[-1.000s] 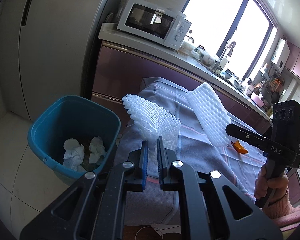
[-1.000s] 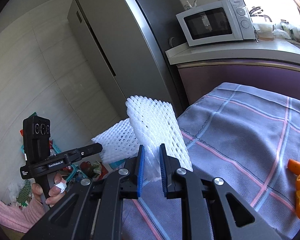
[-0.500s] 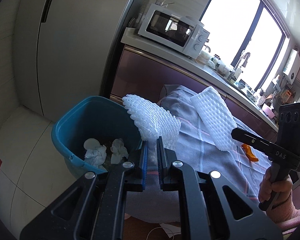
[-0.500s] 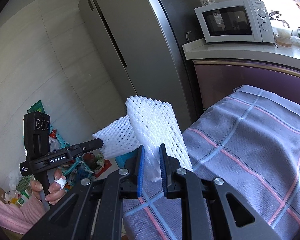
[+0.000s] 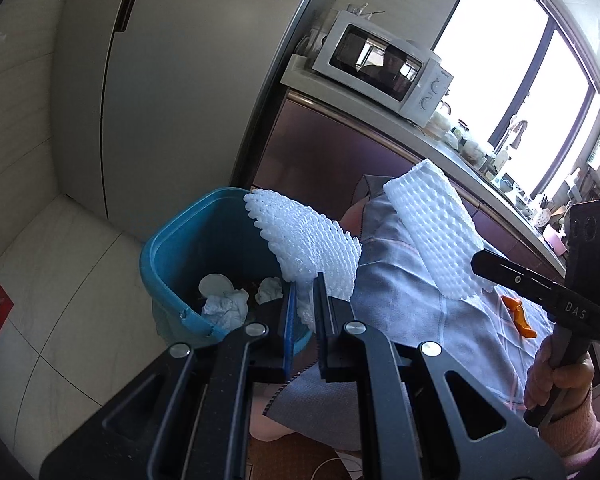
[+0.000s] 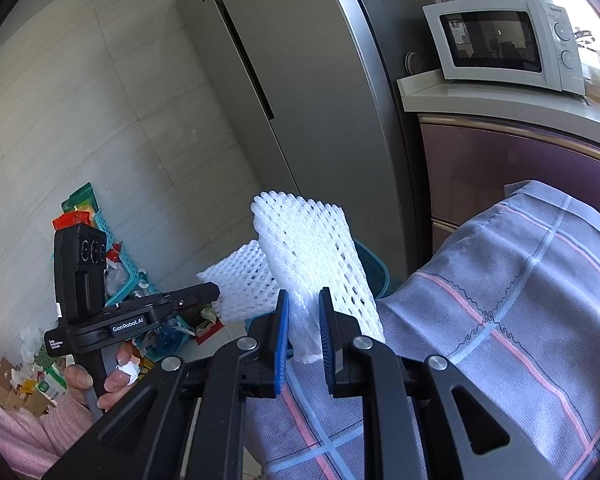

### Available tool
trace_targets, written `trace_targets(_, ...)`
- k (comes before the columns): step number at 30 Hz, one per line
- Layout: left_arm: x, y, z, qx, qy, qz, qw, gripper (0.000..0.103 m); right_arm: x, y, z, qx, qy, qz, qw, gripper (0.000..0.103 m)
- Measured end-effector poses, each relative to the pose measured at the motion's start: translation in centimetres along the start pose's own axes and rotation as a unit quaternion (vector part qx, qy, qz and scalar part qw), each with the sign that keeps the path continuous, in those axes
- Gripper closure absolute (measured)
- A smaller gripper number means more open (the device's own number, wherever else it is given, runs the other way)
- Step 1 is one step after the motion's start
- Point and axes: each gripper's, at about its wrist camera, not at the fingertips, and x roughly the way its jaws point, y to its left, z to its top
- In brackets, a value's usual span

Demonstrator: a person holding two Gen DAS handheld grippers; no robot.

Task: Collect trash
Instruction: 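Carry both white foam nets over the teal bin with both grippers, then lower the foam nets into the bin and open both grippers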

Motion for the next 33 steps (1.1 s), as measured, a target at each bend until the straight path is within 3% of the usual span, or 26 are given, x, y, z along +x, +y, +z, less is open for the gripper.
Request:
trace_targets(18, 3.3, 2.0, 0.0, -0.013, 0.020, 0.047, 0.9986, 0.094, 4.8, 0.9, 1.7, 0.002, 0.033, 0.020, 0.999, 0.090)
trace_targets(33, 6.2, 3.1, 0.1, -0.015, 0.040, 0.073, 0.9964, 0.094, 9.7, 1.3, 2.1, 0.004, 0.073, 0.004, 0.997, 0.089)
